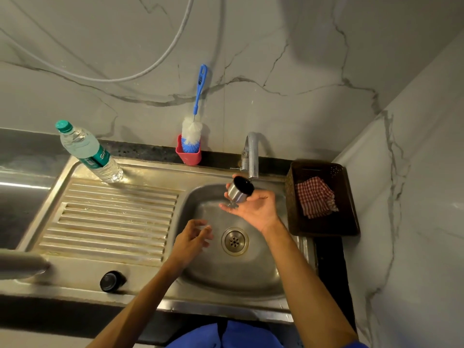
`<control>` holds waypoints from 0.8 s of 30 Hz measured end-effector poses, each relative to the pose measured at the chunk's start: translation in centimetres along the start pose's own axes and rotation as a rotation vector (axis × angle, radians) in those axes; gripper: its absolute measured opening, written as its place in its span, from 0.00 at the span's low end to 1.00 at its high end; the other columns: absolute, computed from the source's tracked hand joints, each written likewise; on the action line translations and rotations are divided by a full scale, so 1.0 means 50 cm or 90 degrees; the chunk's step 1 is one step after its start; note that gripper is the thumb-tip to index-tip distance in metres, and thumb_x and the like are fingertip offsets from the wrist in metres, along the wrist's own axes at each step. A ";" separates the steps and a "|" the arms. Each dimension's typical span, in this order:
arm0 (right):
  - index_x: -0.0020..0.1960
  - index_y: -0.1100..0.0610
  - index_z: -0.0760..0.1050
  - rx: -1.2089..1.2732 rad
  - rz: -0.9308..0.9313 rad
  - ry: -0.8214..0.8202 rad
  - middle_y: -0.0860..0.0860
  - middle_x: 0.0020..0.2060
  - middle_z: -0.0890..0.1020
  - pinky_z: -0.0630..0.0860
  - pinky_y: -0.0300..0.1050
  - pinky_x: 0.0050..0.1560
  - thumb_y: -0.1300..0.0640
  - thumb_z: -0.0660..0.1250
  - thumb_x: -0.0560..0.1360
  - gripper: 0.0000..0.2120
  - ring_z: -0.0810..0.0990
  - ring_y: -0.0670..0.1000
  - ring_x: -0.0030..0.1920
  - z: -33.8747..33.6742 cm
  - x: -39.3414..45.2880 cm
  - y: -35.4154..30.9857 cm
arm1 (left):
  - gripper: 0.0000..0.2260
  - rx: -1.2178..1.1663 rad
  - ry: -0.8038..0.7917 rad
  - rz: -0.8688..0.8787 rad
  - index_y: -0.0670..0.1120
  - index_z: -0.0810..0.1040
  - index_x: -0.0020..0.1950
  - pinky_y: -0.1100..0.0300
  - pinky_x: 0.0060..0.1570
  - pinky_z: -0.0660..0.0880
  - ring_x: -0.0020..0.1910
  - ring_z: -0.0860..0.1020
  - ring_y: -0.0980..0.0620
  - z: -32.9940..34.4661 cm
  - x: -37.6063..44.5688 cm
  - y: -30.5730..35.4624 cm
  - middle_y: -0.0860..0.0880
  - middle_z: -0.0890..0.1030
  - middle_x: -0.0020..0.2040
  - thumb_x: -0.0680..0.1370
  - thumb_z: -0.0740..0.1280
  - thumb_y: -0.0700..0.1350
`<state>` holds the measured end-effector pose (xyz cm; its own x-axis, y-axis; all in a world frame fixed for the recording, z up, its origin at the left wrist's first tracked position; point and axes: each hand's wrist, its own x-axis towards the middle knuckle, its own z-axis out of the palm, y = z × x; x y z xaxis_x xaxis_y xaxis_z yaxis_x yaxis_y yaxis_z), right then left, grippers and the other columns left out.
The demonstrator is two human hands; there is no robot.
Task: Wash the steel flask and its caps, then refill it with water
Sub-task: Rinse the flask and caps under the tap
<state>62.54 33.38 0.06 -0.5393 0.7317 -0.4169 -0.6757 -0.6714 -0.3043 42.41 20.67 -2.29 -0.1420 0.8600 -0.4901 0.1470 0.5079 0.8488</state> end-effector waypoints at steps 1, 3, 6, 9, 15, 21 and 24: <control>0.68 0.62 0.77 -0.020 0.018 -0.022 0.63 0.61 0.79 0.65 0.75 0.71 0.67 0.56 0.67 0.30 0.76 0.65 0.64 -0.003 -0.002 0.000 | 0.12 -0.001 0.004 0.002 0.49 0.76 0.66 0.57 0.47 0.82 0.45 0.86 0.52 -0.005 -0.001 -0.002 0.48 0.87 0.49 0.84 0.68 0.51; 0.67 0.62 0.79 -0.072 0.033 -0.039 0.63 0.62 0.79 0.64 0.77 0.71 0.72 0.58 0.64 0.32 0.74 0.67 0.68 -0.012 -0.006 -0.008 | 0.13 -0.010 0.013 -0.001 0.48 0.76 0.66 0.60 0.44 0.81 0.45 0.87 0.52 -0.013 -0.002 -0.007 0.47 0.87 0.49 0.84 0.68 0.51; 0.66 0.60 0.79 -0.267 -0.014 0.021 0.61 0.66 0.78 0.72 0.71 0.68 0.79 0.66 0.61 0.35 0.75 0.66 0.70 -0.018 -0.011 -0.028 | 0.13 -0.013 0.022 -0.011 0.48 0.76 0.65 0.63 0.41 0.79 0.43 0.86 0.53 -0.016 -0.004 -0.010 0.47 0.87 0.48 0.84 0.68 0.51; 0.66 0.57 0.78 -0.533 -0.100 0.176 0.58 0.65 0.78 0.82 0.57 0.60 0.74 0.77 0.64 0.32 0.78 0.61 0.67 -0.018 -0.008 -0.049 | 0.11 -0.006 0.020 -0.019 0.51 0.76 0.64 0.64 0.40 0.79 0.43 0.86 0.55 -0.008 -0.009 -0.006 0.48 0.88 0.48 0.84 0.68 0.53; 0.54 0.46 0.74 -0.825 -0.207 0.381 0.48 0.50 0.82 0.85 0.47 0.48 0.38 0.83 0.62 0.28 0.84 0.48 0.49 0.004 0.023 -0.051 | 0.11 -0.020 -0.001 -0.031 0.53 0.76 0.63 0.58 0.46 0.81 0.44 0.86 0.53 0.017 -0.010 -0.004 0.50 0.88 0.48 0.83 0.69 0.54; 0.49 0.50 0.82 -0.679 -0.228 0.399 0.49 0.44 0.88 0.82 0.39 0.38 0.35 0.74 0.73 0.19 0.87 0.49 0.43 -0.001 -0.013 -0.020 | 0.11 -0.019 -0.008 -0.030 0.52 0.76 0.63 0.58 0.47 0.81 0.46 0.86 0.51 0.031 -0.011 0.002 0.48 0.88 0.49 0.83 0.68 0.53; 0.53 0.52 0.81 -0.480 -0.205 0.420 0.57 0.49 0.87 0.84 0.45 0.41 0.41 0.73 0.76 0.15 0.88 0.55 0.43 -0.020 -0.023 0.004 | 0.10 -0.025 -0.006 -0.025 0.52 0.77 0.63 0.58 0.47 0.82 0.46 0.86 0.51 0.034 -0.012 0.002 0.48 0.88 0.48 0.83 0.69 0.53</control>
<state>63.53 32.28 -0.37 0.1435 0.8315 -0.5366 -0.1291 -0.5219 -0.8432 44.18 20.32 -2.24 -0.1382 0.8399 -0.5249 0.1031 0.5393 0.8358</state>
